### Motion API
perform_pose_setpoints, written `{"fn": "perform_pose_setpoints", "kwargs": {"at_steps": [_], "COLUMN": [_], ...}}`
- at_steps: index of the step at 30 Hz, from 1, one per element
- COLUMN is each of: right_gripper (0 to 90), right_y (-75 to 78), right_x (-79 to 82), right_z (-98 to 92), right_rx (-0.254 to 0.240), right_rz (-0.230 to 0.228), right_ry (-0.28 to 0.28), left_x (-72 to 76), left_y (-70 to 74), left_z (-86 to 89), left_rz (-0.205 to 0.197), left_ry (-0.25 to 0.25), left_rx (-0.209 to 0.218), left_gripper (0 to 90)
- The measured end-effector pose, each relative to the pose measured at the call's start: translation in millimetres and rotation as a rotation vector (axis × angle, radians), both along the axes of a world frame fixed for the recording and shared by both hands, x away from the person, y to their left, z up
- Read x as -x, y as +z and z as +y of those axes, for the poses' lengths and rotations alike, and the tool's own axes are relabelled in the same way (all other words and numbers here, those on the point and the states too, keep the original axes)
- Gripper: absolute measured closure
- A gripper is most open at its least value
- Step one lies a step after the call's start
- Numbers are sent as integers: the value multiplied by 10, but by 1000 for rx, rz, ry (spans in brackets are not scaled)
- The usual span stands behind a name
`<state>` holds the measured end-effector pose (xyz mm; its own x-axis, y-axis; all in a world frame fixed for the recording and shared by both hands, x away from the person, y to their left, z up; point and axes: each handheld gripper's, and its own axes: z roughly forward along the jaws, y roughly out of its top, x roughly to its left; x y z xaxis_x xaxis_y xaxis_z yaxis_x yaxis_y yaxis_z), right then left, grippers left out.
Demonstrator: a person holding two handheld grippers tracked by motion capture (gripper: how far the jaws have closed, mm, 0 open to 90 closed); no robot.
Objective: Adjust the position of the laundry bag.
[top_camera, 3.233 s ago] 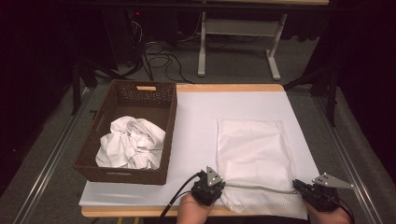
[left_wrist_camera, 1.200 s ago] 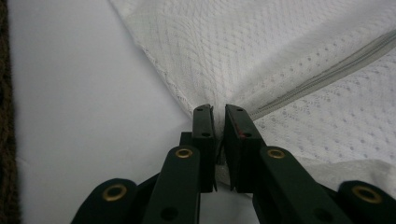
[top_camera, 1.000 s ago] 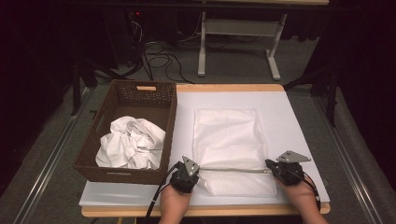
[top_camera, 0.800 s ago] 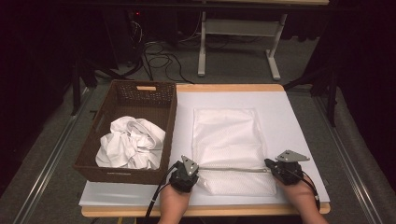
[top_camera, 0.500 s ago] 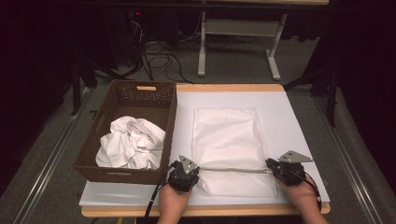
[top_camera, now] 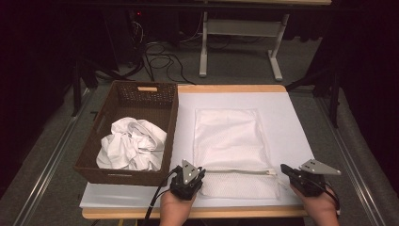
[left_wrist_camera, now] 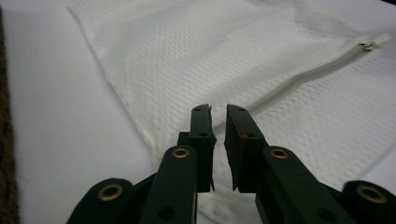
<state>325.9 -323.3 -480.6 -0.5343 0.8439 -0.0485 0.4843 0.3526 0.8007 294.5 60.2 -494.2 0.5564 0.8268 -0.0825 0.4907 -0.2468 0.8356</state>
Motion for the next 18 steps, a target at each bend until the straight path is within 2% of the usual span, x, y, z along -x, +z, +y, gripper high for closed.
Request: {"fn": "perform_pose_setpoints", "kwargs": {"at_steps": [1,2,3,5,9,11,13,15,16,17,18], "right_gripper": [900,900,900,900,900,900,900,900,900,900,900], "right_y": [0,-12,-21,-44,-106,-130,-154,-169,-169,-179,-176], "right_x": [51,103,106,92,19,-17,-45,-65,-65,-72,-69], "right_z": [-38,-83,-94,-94,-35,0,25,41,41,57,64], "right_rx": [-11,-35,-40,-50,-51,-41,-31,-28,-28,-28,-26], "right_rz": [4,19,19,26,46,48,56,66,66,68,70], "right_ry": [-2,-7,-5,-12,-21,-19,-14,-11,-11,-3,2], "left_x": [49,126,164,201,217,229,239,246,246,244,240], "left_y": [-19,-81,-124,-194,-241,-252,-226,-196,-196,-173,-163], "left_z": [-14,-37,-39,-35,-33,2,27,29,29,28,28], "left_rz": [1,11,18,46,60,62,50,14,14,-14,-25], "left_ry": [-16,-44,-52,-35,-1,9,23,36,36,28,25], "left_rx": [-2,-29,-15,-2,-90,-88,-90,-93,-93,-73,-67], "left_gripper": [808,789,777,767,760,748,725,670,644,629,613]}}
